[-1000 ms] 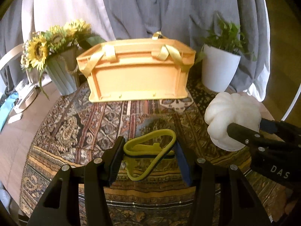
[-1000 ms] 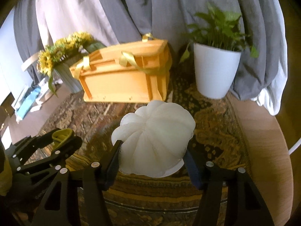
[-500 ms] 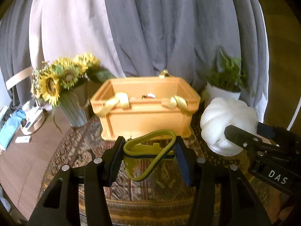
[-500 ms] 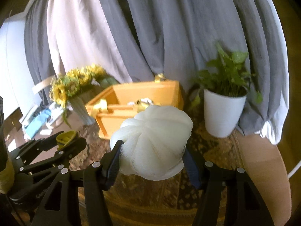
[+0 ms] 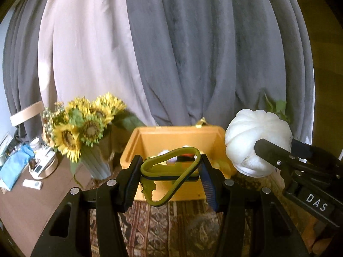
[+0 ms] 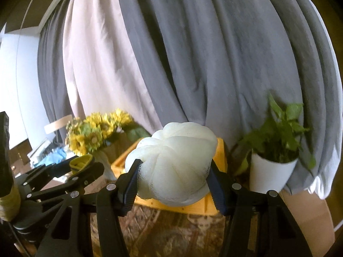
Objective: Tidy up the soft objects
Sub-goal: 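Lift the band and pumpkin plush and carry both over the orange crate, then open the left tool to drop the band while the right tool releases the pumpkin inside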
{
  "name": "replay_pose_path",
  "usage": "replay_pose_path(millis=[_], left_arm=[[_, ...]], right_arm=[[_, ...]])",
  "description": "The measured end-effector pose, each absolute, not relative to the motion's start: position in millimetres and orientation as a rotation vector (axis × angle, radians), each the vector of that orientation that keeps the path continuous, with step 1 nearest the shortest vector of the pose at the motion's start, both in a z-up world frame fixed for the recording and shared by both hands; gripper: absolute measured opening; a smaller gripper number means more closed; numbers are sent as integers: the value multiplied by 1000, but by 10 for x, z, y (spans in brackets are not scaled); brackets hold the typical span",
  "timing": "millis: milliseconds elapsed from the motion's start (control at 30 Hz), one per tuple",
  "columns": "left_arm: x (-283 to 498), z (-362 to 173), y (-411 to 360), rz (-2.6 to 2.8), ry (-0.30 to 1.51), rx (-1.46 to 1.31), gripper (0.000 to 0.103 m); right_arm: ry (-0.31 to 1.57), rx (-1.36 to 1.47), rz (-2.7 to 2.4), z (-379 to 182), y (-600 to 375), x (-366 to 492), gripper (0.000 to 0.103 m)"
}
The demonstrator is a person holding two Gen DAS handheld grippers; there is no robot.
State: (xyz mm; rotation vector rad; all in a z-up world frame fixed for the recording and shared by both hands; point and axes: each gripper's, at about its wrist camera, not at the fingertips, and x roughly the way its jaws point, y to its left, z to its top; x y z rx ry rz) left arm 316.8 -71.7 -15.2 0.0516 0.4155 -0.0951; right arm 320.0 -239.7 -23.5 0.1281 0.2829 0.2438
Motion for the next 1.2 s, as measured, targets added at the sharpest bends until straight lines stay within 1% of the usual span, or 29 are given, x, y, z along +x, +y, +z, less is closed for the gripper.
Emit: replay_pose_path(millis=[267, 567, 867, 1133, 1200], left_arm=[[3461, 45, -625, -105, 368, 65, 52], [3918, 116, -584, -114, 343, 86, 52], [4392, 4, -635, -130, 379, 104, 53], [4840, -248, -660, -142, 469, 118, 53], [4942, -323, -667, -144, 493, 118, 54]], right_arm=[[256, 131, 244, -81, -2320, 3501, 59], [273, 119, 242, -88, -2242, 3935, 59], [341, 125, 249, -239, -2250, 4408, 59], [441, 133, 254, -491, -2239, 4809, 59], [470, 126, 260, -547, -2226, 4907, 62]])
